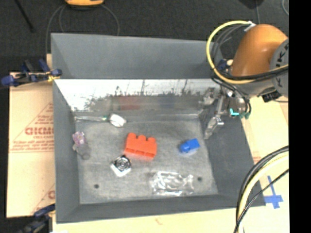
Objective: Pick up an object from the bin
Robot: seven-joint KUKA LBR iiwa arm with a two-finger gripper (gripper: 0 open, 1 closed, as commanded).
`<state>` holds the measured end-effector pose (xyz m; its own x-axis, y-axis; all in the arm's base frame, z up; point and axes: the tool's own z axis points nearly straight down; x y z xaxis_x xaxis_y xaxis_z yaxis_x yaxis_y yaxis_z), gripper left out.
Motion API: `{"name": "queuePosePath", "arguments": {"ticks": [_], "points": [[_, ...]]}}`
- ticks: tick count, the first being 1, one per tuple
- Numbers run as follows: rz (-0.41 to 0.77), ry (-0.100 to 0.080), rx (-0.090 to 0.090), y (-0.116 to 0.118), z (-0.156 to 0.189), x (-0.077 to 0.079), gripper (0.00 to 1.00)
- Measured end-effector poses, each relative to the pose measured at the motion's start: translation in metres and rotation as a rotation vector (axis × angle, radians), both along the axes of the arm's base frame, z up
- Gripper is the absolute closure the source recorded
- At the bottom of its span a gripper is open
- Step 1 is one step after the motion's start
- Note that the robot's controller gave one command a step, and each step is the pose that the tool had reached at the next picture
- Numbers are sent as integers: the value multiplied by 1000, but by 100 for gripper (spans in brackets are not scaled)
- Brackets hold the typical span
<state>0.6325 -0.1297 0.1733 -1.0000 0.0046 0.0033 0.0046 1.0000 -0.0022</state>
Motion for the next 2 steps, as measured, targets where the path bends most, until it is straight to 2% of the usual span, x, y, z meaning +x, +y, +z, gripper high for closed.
{"name": "queuePosePath", "arguments": {"ticks": [1,2], "points": [[-81,-13,-1,10,-65,-11,0],[-34,-9,2,57,-79,6,0]]}}
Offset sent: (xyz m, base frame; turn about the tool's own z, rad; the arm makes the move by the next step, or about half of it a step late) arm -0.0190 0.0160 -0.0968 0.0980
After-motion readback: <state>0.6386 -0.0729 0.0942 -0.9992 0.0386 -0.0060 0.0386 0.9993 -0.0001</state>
